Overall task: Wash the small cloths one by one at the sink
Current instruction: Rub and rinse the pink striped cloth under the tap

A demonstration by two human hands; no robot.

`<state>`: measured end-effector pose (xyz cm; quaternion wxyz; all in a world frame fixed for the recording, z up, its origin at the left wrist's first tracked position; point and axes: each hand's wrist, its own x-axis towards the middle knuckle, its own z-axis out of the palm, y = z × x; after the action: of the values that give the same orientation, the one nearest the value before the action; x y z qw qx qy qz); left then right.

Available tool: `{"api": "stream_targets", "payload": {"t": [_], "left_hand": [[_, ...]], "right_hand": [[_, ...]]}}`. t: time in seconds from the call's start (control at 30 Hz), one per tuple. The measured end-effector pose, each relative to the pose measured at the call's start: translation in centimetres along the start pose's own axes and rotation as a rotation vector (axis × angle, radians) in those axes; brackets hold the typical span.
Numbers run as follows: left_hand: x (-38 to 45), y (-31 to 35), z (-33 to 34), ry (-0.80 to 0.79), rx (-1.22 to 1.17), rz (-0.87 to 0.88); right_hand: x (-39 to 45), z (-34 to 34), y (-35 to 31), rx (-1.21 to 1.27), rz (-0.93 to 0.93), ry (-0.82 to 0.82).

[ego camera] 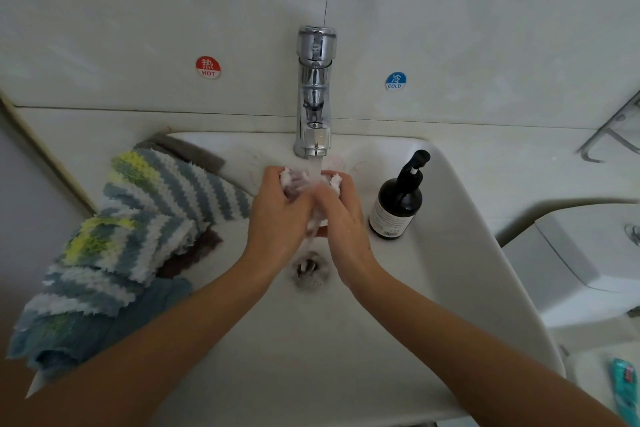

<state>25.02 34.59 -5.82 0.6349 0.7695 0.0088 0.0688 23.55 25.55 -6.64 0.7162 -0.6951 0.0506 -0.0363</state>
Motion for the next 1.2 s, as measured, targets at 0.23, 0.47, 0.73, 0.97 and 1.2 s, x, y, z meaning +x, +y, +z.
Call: {"api": "stream_targets", "payload": {"t": [0.23, 0.47, 0.73, 0.97, 1.2], "left_hand": [[-1.2, -0.1, 0.9, -0.099, 0.016, 0.019], [-1.4, 0.7, 0.8, -0.132, 0.008, -0.061], [-1.2, 0.3, 0.8, -0.152, 0.092, -0.068], [-0.7, 0.1, 0.2, 0.013, 0.005, 0.073], [-0.8, 1.0, 0.1, 0.076, -0.098, 0.078]], "right_hand": [[0.6, -0.4, -0.1, -0.063, -0.116, 0.234], [0.1, -0.3, -0.8, -0.075, -0.19, 0.247], [0.1, -0.1, -1.4, -0.108, -0.117, 0.234], [0.1, 0.3, -1.2, -0.136, -0.168, 0.148], [0.5, 0.0, -1.3, -0.071, -0.061, 0.072]]}}
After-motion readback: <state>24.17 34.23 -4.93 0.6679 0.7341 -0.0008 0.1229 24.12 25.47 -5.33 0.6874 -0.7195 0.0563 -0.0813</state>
